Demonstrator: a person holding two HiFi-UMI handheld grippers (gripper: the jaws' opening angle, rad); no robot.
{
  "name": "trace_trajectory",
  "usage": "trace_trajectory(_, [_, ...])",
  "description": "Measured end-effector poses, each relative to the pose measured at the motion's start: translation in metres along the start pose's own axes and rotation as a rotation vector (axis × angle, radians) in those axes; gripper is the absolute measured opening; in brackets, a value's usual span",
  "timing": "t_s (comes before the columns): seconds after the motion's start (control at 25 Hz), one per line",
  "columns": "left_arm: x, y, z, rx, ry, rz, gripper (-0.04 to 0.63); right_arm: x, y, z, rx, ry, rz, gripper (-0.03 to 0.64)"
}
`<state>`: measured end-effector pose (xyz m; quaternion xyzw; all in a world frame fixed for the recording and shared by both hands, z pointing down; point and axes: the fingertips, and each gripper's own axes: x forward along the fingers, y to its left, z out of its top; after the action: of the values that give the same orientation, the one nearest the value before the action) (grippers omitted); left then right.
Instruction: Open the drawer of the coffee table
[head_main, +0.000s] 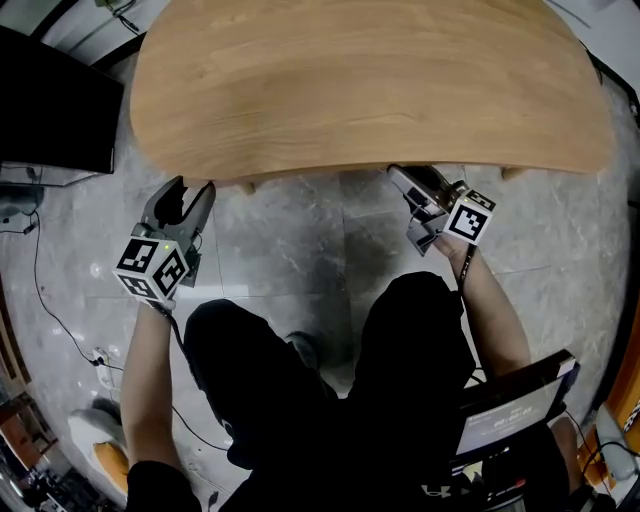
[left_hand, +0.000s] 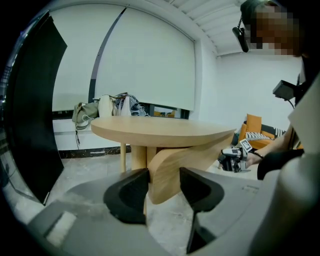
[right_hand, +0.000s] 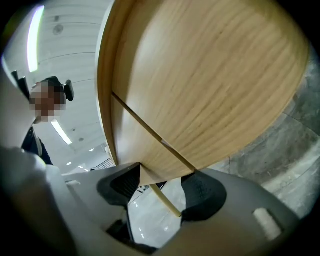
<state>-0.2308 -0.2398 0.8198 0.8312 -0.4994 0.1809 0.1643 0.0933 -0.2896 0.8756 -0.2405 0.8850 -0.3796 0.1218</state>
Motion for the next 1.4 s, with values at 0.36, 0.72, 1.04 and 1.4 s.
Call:
trace_trajectory(0.36, [-0.002,0.001,0.004,0.025,-0.008,0.004,0.206,0.001,0.004,0.003,-0.009,0.01,0.006,0.251])
trace_trajectory(0.72, [-0.017,-0.012,-0.008,0.032,0.015,-0.021,0.206,-0.013,0.011,-0.014,-0.058,0.073,0.035,0.227])
trace_trajectory(1.04, [-0.033,-0.024,-0.022,0.031,0.023,-0.048,0.206,-0.028,0.022,-0.033,-0.096,0.12,0.065,0.225])
trace_trajectory(1.4, [-0.051,-0.041,-0.03,0.072,0.067,-0.091,0.196,-0.047,0.037,-0.047,-0.135,0.184,0.088,0.221])
